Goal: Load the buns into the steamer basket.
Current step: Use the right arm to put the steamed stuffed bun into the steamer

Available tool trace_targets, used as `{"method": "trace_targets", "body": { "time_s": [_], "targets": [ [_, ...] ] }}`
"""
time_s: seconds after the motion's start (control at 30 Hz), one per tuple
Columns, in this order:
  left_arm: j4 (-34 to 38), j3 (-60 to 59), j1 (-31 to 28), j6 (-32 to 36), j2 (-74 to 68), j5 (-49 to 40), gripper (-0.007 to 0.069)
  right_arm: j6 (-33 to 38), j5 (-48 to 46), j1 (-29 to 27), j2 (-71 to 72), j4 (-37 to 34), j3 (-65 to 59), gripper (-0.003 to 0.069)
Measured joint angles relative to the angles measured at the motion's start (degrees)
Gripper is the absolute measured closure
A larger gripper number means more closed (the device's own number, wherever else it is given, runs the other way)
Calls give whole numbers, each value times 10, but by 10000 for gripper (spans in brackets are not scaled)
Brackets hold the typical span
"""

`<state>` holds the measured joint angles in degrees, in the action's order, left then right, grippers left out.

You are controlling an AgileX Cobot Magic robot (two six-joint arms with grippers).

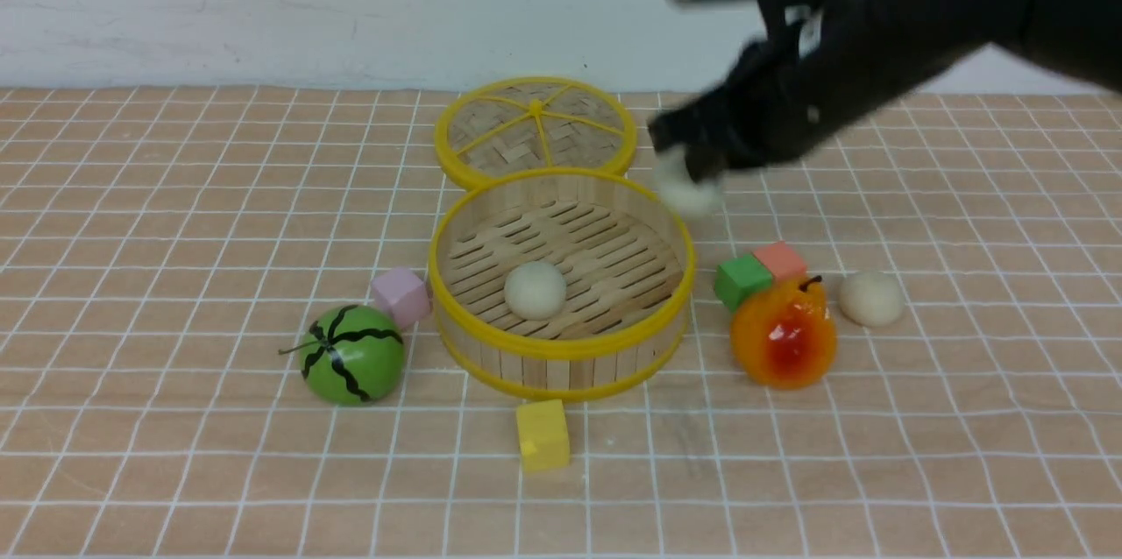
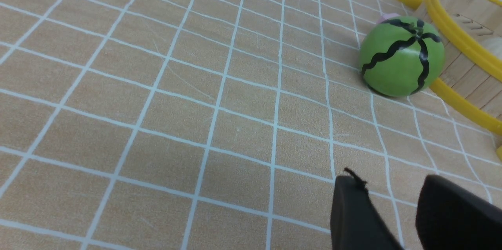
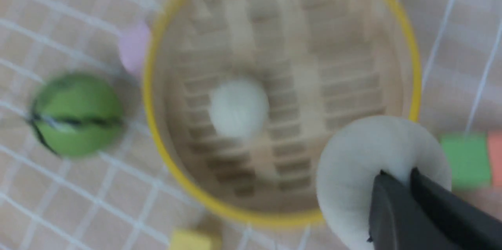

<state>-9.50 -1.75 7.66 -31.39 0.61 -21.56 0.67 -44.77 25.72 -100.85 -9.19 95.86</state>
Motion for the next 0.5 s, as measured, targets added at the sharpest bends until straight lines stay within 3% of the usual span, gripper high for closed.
{"method": "trace_targets", "body": {
  "time_s": [0.33, 0.5],
  "targets": [
    [0, 0, 0, 0, 0, 0, 386, 131, 90, 0, -112, -117, 54, 659],
    [0, 0, 0, 0, 0, 0, 386, 170, 136, 0, -188, -141, 54, 659]
  ]
}}
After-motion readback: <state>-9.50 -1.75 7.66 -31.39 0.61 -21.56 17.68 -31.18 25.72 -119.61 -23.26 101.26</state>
